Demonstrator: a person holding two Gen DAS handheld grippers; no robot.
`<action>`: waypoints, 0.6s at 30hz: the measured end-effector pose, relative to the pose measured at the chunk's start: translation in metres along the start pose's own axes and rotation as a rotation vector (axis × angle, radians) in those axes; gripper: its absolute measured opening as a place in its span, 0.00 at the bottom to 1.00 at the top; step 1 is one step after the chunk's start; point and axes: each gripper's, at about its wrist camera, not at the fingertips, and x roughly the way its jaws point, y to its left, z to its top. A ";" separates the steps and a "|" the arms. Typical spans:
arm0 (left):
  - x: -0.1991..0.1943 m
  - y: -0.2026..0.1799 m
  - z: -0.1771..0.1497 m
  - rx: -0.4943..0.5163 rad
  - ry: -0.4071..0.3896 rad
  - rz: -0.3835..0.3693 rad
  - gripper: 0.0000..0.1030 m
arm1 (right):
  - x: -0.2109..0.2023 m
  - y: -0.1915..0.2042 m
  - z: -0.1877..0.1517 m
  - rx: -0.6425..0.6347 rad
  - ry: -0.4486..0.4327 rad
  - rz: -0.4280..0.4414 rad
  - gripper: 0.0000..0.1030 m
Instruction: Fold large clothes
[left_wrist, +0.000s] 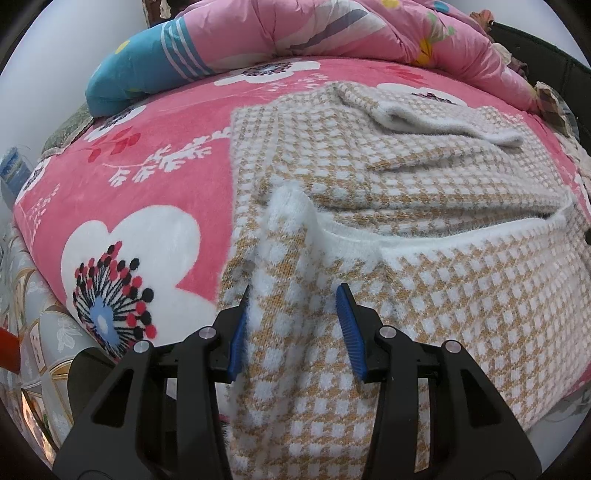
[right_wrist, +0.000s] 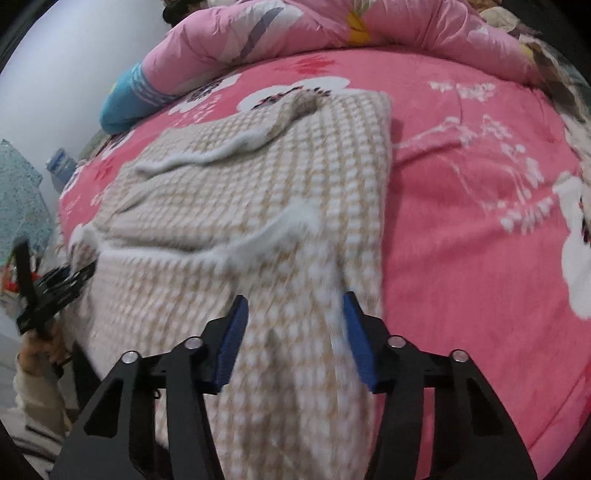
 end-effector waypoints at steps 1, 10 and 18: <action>0.000 0.000 0.000 0.001 0.000 0.000 0.42 | -0.003 0.001 -0.004 -0.005 0.007 0.007 0.42; 0.000 0.000 0.000 0.003 0.000 -0.001 0.42 | 0.014 -0.015 0.013 0.037 0.014 0.025 0.38; 0.000 0.000 0.000 0.005 0.001 0.003 0.42 | 0.016 -0.012 0.006 0.027 0.065 0.032 0.24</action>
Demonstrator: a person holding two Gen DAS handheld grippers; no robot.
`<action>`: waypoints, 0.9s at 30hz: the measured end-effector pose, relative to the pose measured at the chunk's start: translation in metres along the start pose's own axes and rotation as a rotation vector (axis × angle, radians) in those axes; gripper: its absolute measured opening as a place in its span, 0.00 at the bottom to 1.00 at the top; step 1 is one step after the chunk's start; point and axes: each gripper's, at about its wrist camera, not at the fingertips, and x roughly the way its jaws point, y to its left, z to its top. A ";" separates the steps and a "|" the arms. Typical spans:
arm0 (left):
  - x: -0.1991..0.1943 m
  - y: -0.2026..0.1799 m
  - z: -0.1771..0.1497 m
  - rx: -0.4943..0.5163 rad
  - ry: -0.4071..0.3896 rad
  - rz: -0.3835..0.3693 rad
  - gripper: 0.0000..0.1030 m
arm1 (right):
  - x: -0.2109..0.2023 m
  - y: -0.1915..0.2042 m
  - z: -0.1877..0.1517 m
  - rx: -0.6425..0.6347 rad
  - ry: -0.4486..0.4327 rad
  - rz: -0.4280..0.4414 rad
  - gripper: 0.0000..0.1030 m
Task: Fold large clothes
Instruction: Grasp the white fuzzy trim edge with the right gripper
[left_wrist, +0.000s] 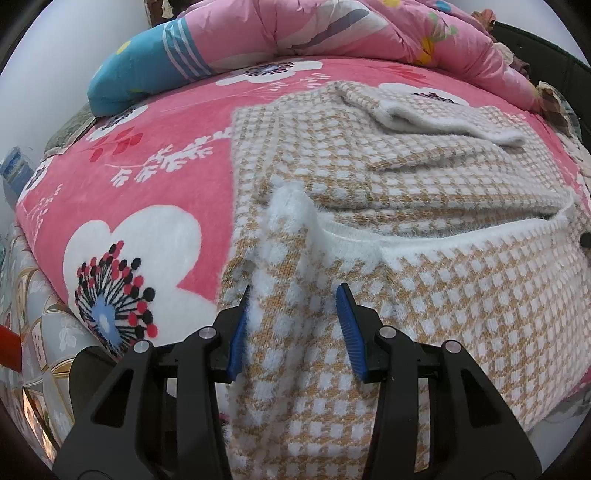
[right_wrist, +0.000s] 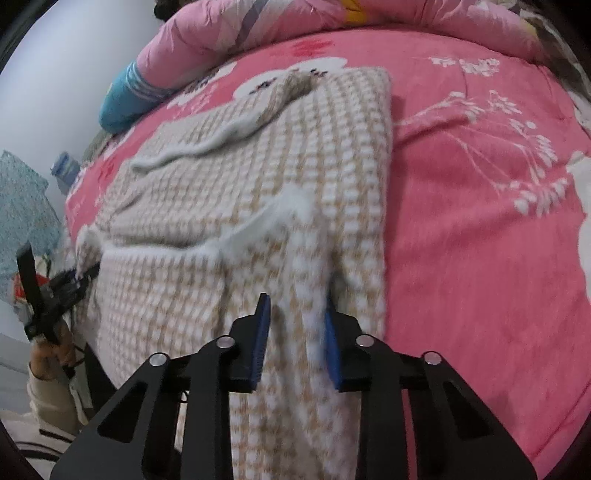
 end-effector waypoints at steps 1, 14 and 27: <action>0.000 -0.001 0.000 -0.001 0.000 0.003 0.42 | 0.000 0.003 -0.002 -0.016 0.003 -0.013 0.24; -0.001 -0.003 0.000 0.005 0.004 0.014 0.42 | 0.014 0.013 0.010 -0.053 -0.002 -0.098 0.24; -0.001 -0.004 0.000 0.015 0.006 0.024 0.41 | 0.015 0.022 0.009 -0.074 -0.003 -0.152 0.24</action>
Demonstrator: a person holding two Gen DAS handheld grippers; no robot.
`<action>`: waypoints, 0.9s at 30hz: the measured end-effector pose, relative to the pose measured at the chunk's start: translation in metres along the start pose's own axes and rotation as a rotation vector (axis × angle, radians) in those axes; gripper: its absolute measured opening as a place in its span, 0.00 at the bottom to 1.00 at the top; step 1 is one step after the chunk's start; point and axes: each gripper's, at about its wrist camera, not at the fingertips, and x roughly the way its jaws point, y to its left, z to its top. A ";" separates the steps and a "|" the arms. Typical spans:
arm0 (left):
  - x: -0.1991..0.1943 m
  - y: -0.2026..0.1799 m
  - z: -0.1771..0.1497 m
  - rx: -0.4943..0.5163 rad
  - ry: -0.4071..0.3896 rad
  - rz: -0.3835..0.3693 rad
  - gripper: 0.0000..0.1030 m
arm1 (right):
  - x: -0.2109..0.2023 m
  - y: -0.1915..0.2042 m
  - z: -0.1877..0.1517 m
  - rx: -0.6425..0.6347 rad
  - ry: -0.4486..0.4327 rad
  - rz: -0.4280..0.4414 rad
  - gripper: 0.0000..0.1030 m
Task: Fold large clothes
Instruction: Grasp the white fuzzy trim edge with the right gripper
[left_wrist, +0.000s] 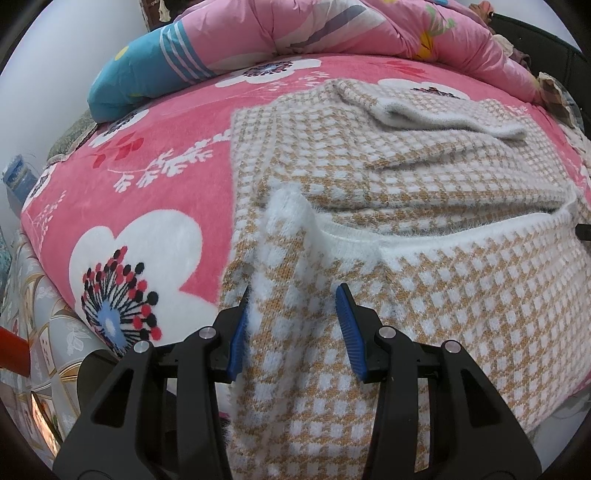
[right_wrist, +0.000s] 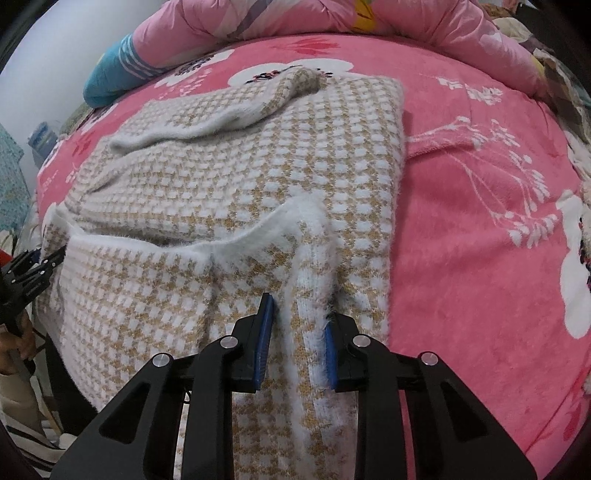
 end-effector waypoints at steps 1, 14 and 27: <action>0.000 0.000 0.000 0.000 0.000 0.000 0.41 | 0.000 0.000 0.000 -0.001 0.000 -0.001 0.24; -0.002 -0.002 0.000 -0.011 -0.025 0.008 0.42 | -0.006 0.019 -0.006 -0.054 -0.028 -0.085 0.16; -0.029 -0.006 -0.008 0.020 -0.117 0.038 0.14 | -0.044 0.035 -0.016 -0.120 -0.148 -0.159 0.08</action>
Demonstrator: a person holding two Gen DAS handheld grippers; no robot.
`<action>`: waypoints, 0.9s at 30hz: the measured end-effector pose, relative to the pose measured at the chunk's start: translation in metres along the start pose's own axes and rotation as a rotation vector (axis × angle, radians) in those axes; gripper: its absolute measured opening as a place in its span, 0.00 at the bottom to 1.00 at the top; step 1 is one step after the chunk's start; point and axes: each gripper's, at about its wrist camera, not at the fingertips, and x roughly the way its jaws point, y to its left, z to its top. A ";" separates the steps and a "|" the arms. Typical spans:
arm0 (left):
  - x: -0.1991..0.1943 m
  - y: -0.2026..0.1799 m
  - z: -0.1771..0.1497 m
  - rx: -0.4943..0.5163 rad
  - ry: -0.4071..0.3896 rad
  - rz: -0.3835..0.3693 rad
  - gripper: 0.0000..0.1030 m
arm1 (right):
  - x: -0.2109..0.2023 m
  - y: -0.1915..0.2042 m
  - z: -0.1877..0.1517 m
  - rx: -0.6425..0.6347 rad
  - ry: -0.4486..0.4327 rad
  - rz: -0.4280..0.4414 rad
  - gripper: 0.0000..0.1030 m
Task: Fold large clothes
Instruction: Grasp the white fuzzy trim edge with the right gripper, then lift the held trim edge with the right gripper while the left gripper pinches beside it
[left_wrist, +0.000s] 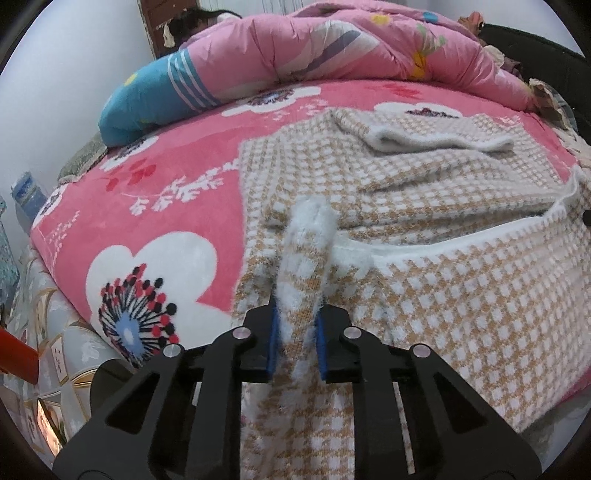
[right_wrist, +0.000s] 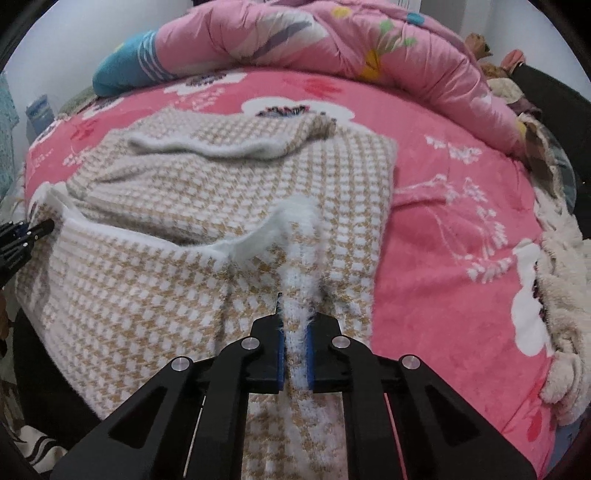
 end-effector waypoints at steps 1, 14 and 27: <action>-0.004 0.000 0.000 -0.001 -0.011 0.000 0.14 | -0.005 0.000 -0.001 0.000 -0.012 -0.001 0.08; -0.053 0.000 -0.009 -0.015 -0.127 0.025 0.11 | -0.054 0.007 -0.014 0.018 -0.145 -0.007 0.08; -0.121 0.003 0.024 0.025 -0.356 0.045 0.10 | -0.109 -0.004 0.002 0.078 -0.327 -0.014 0.07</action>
